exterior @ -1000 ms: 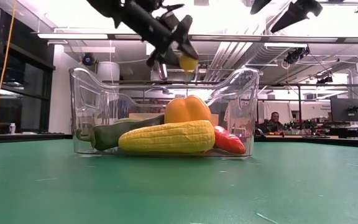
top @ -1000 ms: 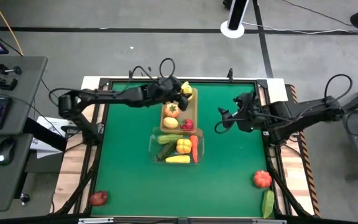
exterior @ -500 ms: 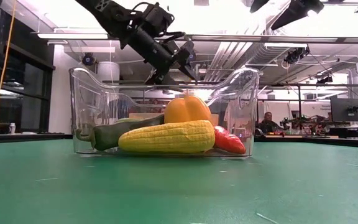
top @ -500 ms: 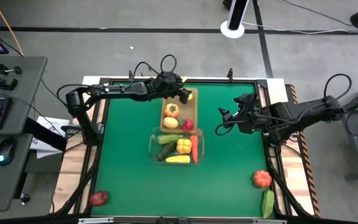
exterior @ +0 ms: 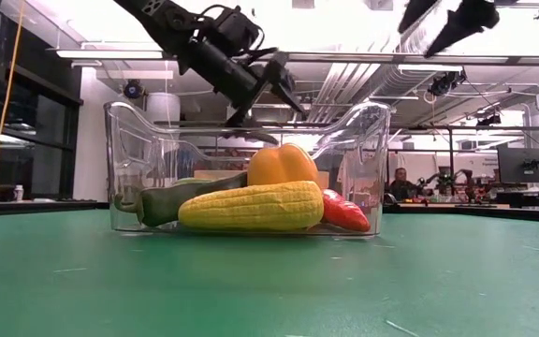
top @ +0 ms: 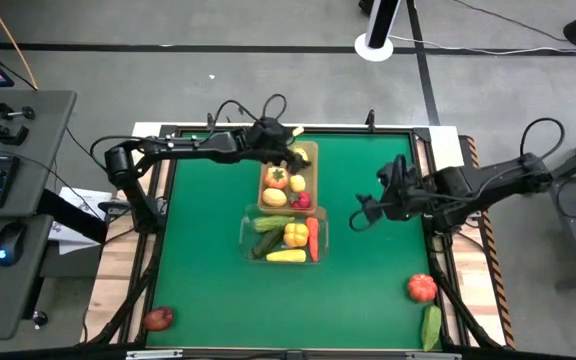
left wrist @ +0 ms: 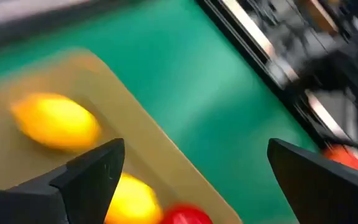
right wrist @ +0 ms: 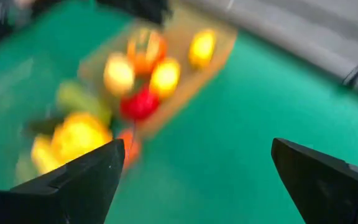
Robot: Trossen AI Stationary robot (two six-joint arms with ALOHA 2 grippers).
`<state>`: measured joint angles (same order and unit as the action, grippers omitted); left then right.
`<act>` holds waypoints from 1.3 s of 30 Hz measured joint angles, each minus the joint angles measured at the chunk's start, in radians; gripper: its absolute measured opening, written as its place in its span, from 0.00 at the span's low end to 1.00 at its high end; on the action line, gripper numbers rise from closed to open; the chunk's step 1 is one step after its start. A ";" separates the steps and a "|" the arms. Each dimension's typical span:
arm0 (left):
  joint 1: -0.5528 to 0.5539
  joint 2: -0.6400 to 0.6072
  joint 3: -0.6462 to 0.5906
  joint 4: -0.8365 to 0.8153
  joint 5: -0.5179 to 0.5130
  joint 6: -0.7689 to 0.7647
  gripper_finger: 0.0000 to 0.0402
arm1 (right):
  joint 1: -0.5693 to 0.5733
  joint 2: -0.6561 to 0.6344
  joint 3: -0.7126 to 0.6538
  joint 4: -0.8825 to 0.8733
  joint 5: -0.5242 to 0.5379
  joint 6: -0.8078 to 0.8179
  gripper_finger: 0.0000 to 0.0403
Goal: Sort produce into baskets
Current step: Put the orange pumpkin into the transparent bin
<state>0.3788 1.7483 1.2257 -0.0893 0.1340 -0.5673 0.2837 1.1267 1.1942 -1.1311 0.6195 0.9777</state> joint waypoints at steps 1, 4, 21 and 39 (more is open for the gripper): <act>-0.013 -0.001 0.000 -0.011 0.022 0.000 0.95 | 0.013 0.001 -0.010 -0.026 -0.057 0.023 0.99; -0.060 -0.001 -0.002 -0.017 0.051 0.001 0.95 | 0.067 0.005 -0.071 -0.055 -0.263 0.133 0.99; -0.156 -0.091 -0.002 0.276 0.068 -0.079 0.95 | 0.421 0.013 -0.438 0.102 -0.930 0.791 0.99; -0.128 -0.112 -0.002 0.275 0.076 -0.059 0.95 | 0.576 0.170 -0.435 0.269 -1.201 0.796 0.21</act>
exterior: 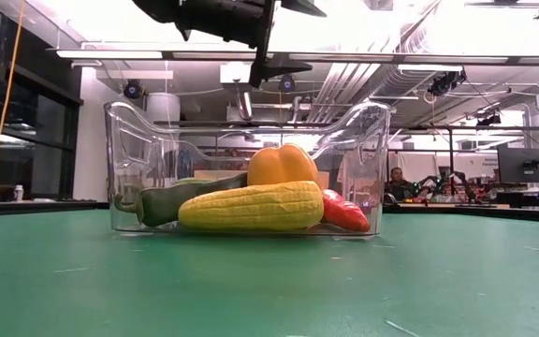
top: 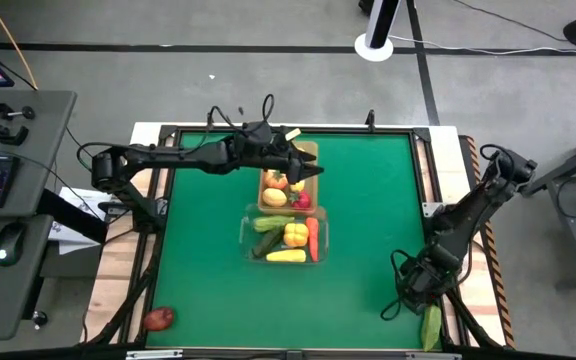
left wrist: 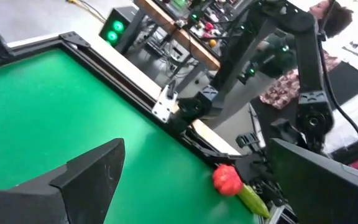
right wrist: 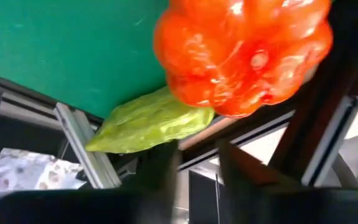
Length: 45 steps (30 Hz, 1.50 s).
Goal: Sort produce into baskets
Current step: Put the orange pumpkin into the transparent bin
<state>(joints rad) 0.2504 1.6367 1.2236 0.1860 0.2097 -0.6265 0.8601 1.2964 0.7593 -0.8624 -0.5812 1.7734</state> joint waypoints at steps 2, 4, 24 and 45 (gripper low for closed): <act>0.005 -0.002 0.000 0.000 0.035 0.014 0.95 | 0.000 0.000 0.000 0.001 0.004 -0.003 0.06; 0.018 -0.015 0.000 -0.004 0.082 0.056 0.95 | 0.000 0.000 -0.002 0.001 0.002 -0.009 0.05; 0.182 -0.356 0.000 -0.415 0.102 0.323 0.95 | -0.004 0.000 -0.083 0.042 0.015 -0.005 0.00; -0.034 -0.381 -0.160 -0.338 0.023 0.258 0.95 | -0.294 0.000 -0.108 0.011 0.295 -0.222 0.00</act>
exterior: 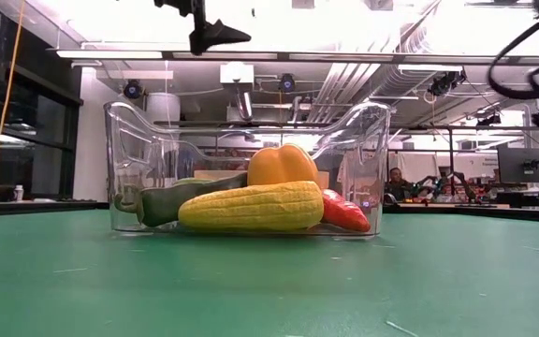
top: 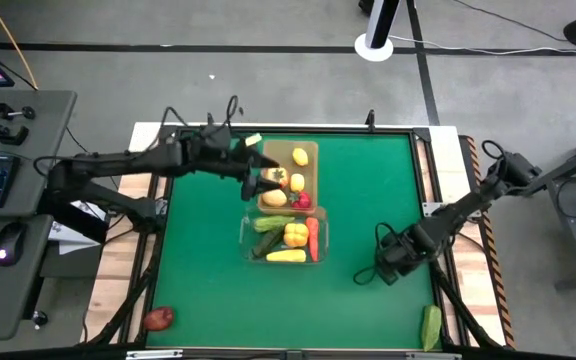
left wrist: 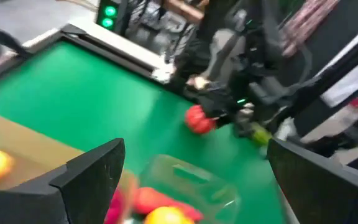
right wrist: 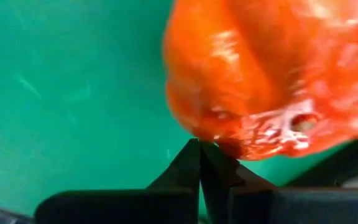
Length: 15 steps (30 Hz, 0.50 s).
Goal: Sort produce into baskets
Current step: Put the orange pumpkin into the transparent bin
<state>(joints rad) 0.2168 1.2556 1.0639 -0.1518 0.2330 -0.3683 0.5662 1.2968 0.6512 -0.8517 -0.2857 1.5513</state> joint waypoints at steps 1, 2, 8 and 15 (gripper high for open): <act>-0.011 0.000 -0.037 0.064 0.004 -0.033 0.95 | -0.019 0.000 0.001 -0.002 0.011 -0.021 0.00; -0.022 0.000 -0.077 0.132 0.007 -0.070 0.95 | -0.039 0.000 0.001 0.000 0.023 -0.043 0.00; -0.067 0.000 -0.284 0.441 -0.006 -0.272 0.95 | -0.149 0.000 0.002 0.002 0.081 -0.182 0.00; -0.066 -0.034 -0.361 0.471 -0.034 -0.327 0.95 | -0.250 0.000 0.036 0.026 0.186 -0.358 0.00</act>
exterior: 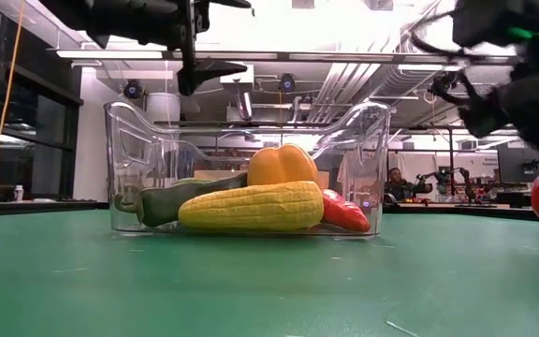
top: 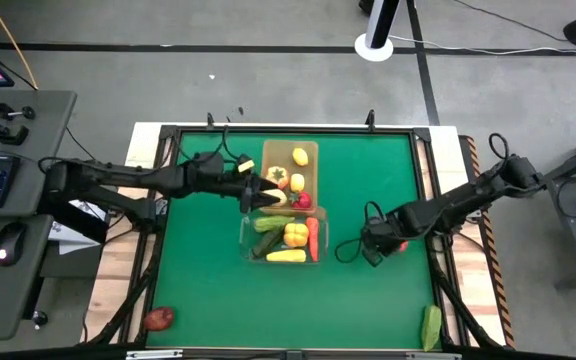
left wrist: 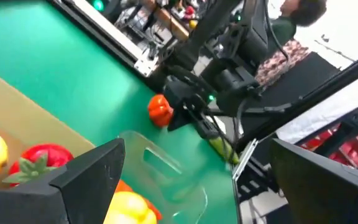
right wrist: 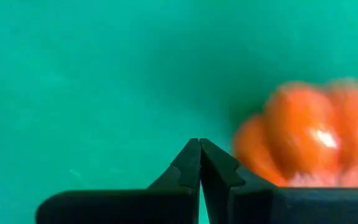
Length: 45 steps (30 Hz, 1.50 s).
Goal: Sort produce into baskets
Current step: Put the orange pumpkin into the transparent bin
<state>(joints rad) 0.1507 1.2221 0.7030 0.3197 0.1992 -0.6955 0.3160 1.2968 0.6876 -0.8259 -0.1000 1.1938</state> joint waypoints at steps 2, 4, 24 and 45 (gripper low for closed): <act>0.015 -0.023 -0.002 0.000 -0.001 0.001 0.95 | -0.013 0.000 0.045 0.015 0.032 -0.061 0.00; 0.034 -0.051 -0.002 0.000 -0.005 0.009 0.95 | -0.016 0.000 0.100 0.023 0.046 -0.128 0.00; 0.111 -0.234 -0.001 -0.022 0.072 0.088 0.95 | -0.100 0.000 0.345 -0.119 -0.272 -0.483 0.74; 0.151 -0.260 0.000 -0.094 0.114 0.200 0.95 | -0.041 -0.001 0.310 -0.489 0.102 -0.676 0.93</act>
<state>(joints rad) 0.3019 0.9624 0.7025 0.2253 0.3134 -0.4951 0.2752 1.2961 0.9980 -1.3148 0.0021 0.5173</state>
